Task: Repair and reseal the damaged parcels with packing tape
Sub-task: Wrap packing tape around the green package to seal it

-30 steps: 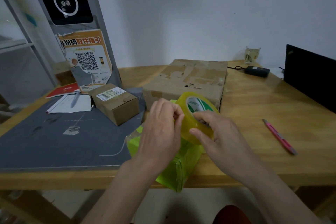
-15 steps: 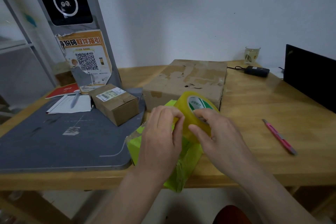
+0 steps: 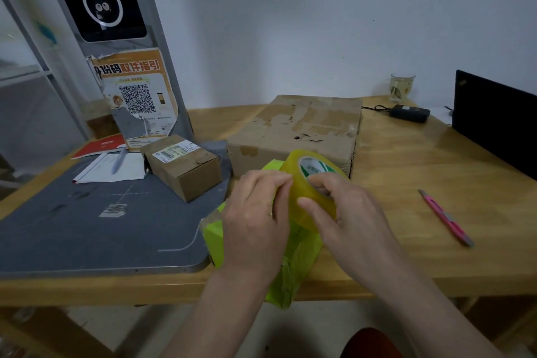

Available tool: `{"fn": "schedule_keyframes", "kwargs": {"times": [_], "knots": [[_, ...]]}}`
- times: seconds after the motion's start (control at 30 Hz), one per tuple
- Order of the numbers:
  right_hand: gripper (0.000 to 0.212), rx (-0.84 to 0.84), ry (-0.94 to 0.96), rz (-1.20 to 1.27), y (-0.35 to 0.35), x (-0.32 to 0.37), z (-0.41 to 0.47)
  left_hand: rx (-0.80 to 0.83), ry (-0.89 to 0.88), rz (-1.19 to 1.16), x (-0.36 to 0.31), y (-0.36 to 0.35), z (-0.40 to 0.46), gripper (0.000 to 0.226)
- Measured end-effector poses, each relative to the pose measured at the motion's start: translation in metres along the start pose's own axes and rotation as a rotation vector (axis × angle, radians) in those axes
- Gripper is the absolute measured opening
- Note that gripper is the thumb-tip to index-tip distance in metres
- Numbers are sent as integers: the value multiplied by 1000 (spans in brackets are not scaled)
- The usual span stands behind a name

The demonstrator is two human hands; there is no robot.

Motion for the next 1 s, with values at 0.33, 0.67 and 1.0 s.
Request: {"fn": "schedule_keyframes", "kwargs": {"times": [0.33, 0.67, 1.0], "knots": [[68, -201, 236, 222, 3, -18, -9, -40, 466, -247, -2, 12, 46, 23], [60, -364, -87, 377, 18, -40, 2, 46, 521, -437, -16, 4, 37, 27], [48, -360, -126, 238, 31, -53, 10, 209, 699, -518, -13, 5, 48, 16]]}}
Point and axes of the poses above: each hand's wrist, its own z-axis towards the middle knuckle, its own y-axis out of the back of the hand, x = y × z, the point moved 2 cm from there along z, towards the middle knuckle, and after that the axes turned 4 degrees about -x, right-handed, at the moved point
